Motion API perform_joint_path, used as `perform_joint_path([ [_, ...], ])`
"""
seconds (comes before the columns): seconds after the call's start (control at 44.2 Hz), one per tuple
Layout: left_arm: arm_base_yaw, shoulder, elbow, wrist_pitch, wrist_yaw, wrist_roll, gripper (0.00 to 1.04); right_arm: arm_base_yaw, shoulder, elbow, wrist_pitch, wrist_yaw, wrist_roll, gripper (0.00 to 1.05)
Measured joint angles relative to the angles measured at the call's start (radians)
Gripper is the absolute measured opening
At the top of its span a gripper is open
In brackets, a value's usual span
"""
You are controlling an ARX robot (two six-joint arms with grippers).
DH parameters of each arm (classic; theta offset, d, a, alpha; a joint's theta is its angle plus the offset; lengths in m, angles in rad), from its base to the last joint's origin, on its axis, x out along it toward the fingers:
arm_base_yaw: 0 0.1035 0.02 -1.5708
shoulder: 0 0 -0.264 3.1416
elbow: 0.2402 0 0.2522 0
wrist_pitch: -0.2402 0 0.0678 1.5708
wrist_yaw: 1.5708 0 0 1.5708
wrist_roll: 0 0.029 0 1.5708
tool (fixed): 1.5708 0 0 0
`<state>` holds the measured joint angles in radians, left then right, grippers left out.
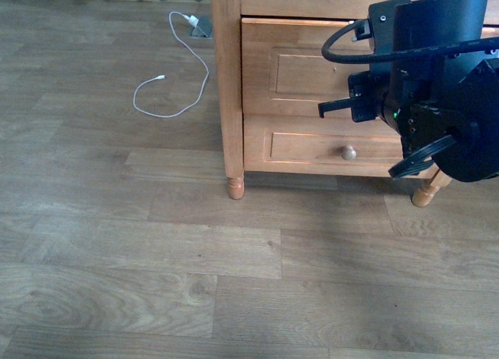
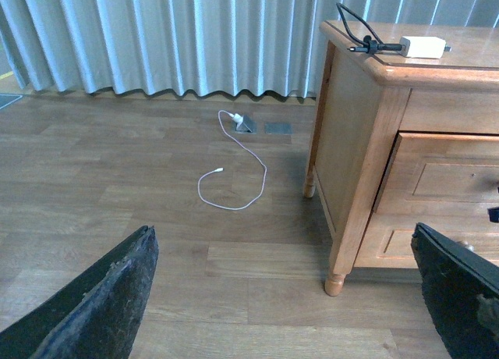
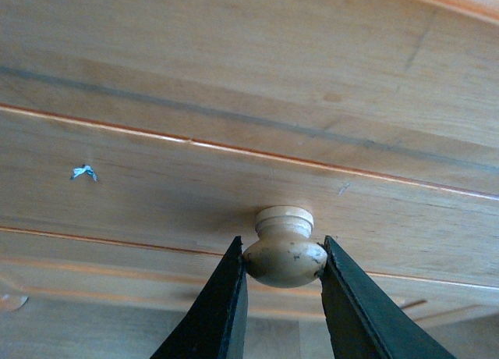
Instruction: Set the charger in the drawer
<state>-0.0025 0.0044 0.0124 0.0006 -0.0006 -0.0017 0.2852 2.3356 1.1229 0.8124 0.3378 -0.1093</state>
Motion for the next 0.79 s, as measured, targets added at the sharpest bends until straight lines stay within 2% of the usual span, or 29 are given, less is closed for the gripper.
perform_joint_path([
  [0.203,0.000,0.000,0.000,0.000,0.000,0.000,0.99,0.010,-0.107,-0.153,0.001,-0.038,0.027,0.22],
  [0.791,0.000,0.000,0.000,0.000,0.000,0.000,0.99,0.057,-0.459,-0.544,-0.175,-0.173,0.086,0.22],
])
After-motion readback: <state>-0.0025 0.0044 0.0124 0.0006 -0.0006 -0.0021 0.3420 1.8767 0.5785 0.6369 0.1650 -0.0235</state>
